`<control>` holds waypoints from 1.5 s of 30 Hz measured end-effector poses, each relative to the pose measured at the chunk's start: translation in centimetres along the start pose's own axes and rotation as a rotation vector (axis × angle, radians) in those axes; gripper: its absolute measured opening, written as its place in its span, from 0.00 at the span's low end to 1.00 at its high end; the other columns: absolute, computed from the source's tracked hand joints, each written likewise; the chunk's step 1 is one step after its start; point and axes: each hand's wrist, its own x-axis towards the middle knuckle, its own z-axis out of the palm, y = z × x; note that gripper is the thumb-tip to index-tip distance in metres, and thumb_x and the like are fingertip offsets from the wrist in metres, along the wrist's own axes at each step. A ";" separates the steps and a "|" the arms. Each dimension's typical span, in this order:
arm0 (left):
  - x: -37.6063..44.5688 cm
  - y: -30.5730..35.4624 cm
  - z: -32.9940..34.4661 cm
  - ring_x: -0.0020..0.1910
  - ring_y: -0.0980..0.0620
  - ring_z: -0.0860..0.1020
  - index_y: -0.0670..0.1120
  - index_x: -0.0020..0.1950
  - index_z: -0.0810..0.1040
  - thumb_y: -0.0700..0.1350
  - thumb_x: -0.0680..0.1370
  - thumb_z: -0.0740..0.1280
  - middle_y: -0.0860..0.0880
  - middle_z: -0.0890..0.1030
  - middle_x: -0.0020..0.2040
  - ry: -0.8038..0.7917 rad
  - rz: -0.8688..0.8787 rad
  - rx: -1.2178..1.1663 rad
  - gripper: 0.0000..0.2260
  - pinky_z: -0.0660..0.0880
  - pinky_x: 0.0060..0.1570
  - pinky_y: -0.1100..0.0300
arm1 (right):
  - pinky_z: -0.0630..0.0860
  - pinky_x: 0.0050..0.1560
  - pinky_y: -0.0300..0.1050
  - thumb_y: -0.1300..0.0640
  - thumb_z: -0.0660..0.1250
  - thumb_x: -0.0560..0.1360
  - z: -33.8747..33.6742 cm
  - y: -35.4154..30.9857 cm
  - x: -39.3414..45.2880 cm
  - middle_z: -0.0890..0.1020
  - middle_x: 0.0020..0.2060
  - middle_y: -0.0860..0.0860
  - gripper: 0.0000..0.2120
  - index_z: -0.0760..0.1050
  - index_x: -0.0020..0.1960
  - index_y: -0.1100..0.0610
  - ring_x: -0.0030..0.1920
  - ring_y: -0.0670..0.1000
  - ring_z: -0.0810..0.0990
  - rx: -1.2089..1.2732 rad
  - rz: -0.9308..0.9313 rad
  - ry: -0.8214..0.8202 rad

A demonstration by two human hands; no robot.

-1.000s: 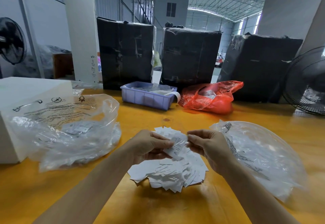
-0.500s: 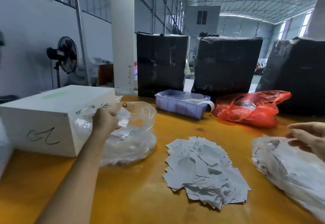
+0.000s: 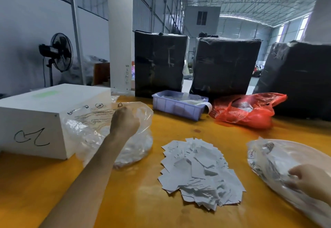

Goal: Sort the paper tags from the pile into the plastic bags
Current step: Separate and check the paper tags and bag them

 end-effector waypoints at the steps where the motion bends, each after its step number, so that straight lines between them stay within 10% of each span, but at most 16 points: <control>1: -0.4 1.1 0.6 0.50 0.46 0.77 0.39 0.62 0.76 0.38 0.77 0.65 0.40 0.80 0.57 0.000 0.070 -0.052 0.14 0.71 0.45 0.60 | 0.72 0.40 0.43 0.52 0.78 0.66 -0.6 -0.3 -0.1 0.82 0.32 0.46 0.05 0.81 0.36 0.48 0.37 0.48 0.79 0.052 -0.023 0.016; 18: -10.0 7.6 9.6 0.52 0.55 0.78 0.44 0.56 0.81 0.40 0.75 0.69 0.50 0.82 0.53 -0.358 0.423 -0.348 0.10 0.74 0.51 0.66 | 0.74 0.44 0.42 0.67 0.71 0.70 -4.2 -1.9 -1.8 0.84 0.41 0.57 0.09 0.81 0.50 0.66 0.42 0.54 0.81 0.655 0.075 0.414; 24: -10.6 8.9 8.9 0.44 0.58 0.81 0.47 0.48 0.82 0.52 0.73 0.71 0.52 0.84 0.44 -0.496 0.308 -0.627 0.10 0.77 0.45 0.68 | 0.80 0.34 0.40 0.63 0.71 0.65 -7.2 -7.5 -4.4 0.83 0.32 0.55 0.08 0.79 0.44 0.63 0.33 0.50 0.83 1.683 -0.048 -0.144; 29: -11.2 10.0 8.1 0.39 0.51 0.82 0.40 0.48 0.81 0.63 0.61 0.70 0.45 0.85 0.42 -0.843 0.001 -0.983 0.29 0.79 0.40 0.60 | 0.79 0.37 0.39 0.64 0.73 0.62 -3.9 -12.9 -6.9 0.81 0.32 0.56 0.09 0.78 0.41 0.64 0.33 0.49 0.82 1.511 -0.151 -0.455; 36: -11.0 8.9 8.3 0.30 0.55 0.79 0.38 0.48 0.77 0.34 0.68 0.75 0.45 0.81 0.34 -0.844 -0.095 -0.893 0.12 0.76 0.34 0.63 | 0.79 0.37 0.40 0.68 0.74 0.59 -1.4 -14.7 -7.7 0.81 0.35 0.56 0.12 0.77 0.41 0.63 0.35 0.51 0.82 1.526 -0.095 -0.508; 45: -9.6 8.0 7.7 0.31 0.57 0.76 0.43 0.46 0.83 0.37 0.70 0.74 0.49 0.80 0.33 -1.017 -0.048 -0.739 0.06 0.74 0.35 0.66 | 0.76 0.34 0.37 0.63 0.74 0.58 -1.5 -14.2 -7.7 0.82 0.30 0.51 0.10 0.83 0.40 0.59 0.31 0.46 0.80 1.408 -0.076 -0.539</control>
